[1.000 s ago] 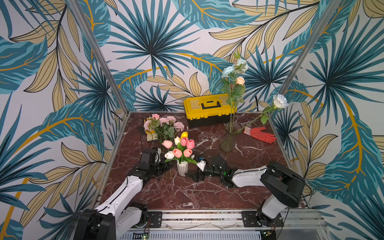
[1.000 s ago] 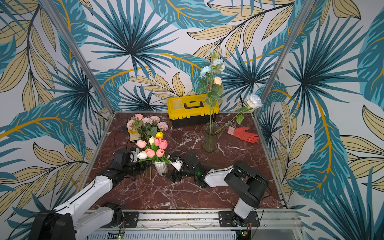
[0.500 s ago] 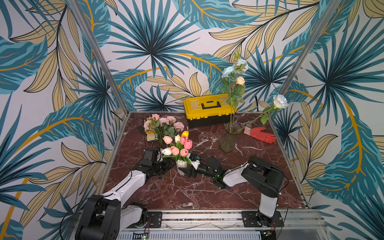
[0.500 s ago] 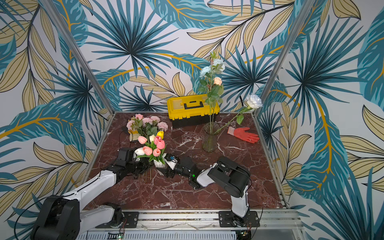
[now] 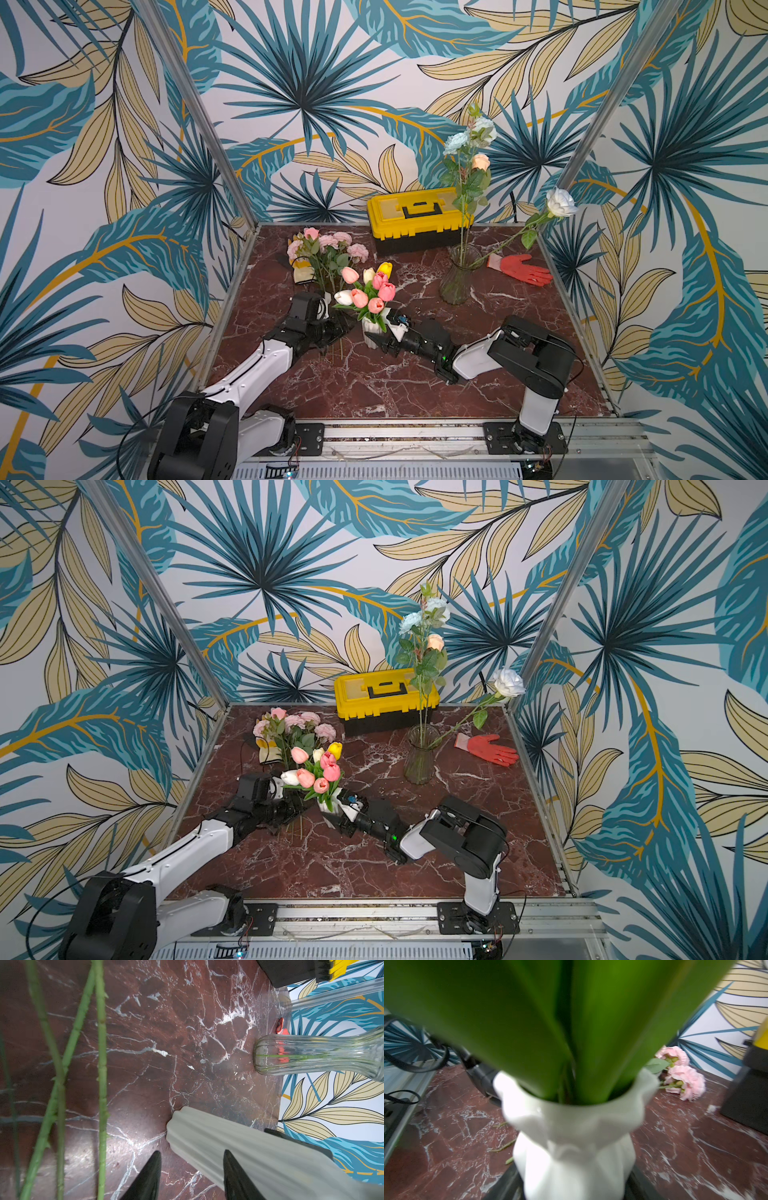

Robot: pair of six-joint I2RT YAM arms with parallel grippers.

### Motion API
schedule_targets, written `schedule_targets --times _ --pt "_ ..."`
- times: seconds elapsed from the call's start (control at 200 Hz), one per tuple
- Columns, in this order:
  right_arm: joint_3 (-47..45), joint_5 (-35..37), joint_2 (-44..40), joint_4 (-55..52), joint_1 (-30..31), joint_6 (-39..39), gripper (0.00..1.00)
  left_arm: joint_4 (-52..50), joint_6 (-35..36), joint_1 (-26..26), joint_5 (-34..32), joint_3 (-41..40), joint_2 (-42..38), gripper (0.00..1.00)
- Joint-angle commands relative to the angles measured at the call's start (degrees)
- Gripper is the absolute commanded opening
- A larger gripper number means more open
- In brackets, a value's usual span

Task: Pick out pink flowers from the vase
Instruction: Move the vase to the center of the board.

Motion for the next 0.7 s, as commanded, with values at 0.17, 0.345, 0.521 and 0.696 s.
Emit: schedule_targets --times 0.17,0.345,0.521,0.696 --pt "-7.4 13.0 -8.1 1.5 -4.1 -3.8 0.45 1.0 0.5 -0.2 -0.4 1.1 -1.2 0.49" --pt "-10.9 19.0 -10.9 3.0 -7.9 -3.4 0.45 1.0 0.7 -0.2 -0.7 1.2 -1.2 0.49" --pt "-12.9 18.7 -10.8 5.8 -9.8 -1.4 0.47 1.0 1.0 -0.2 -0.9 1.1 -1.2 0.49" --pt "-13.7 18.9 -9.3 8.5 -9.9 0.1 0.5 1.0 1.0 -0.2 -0.8 1.1 -1.2 0.49"
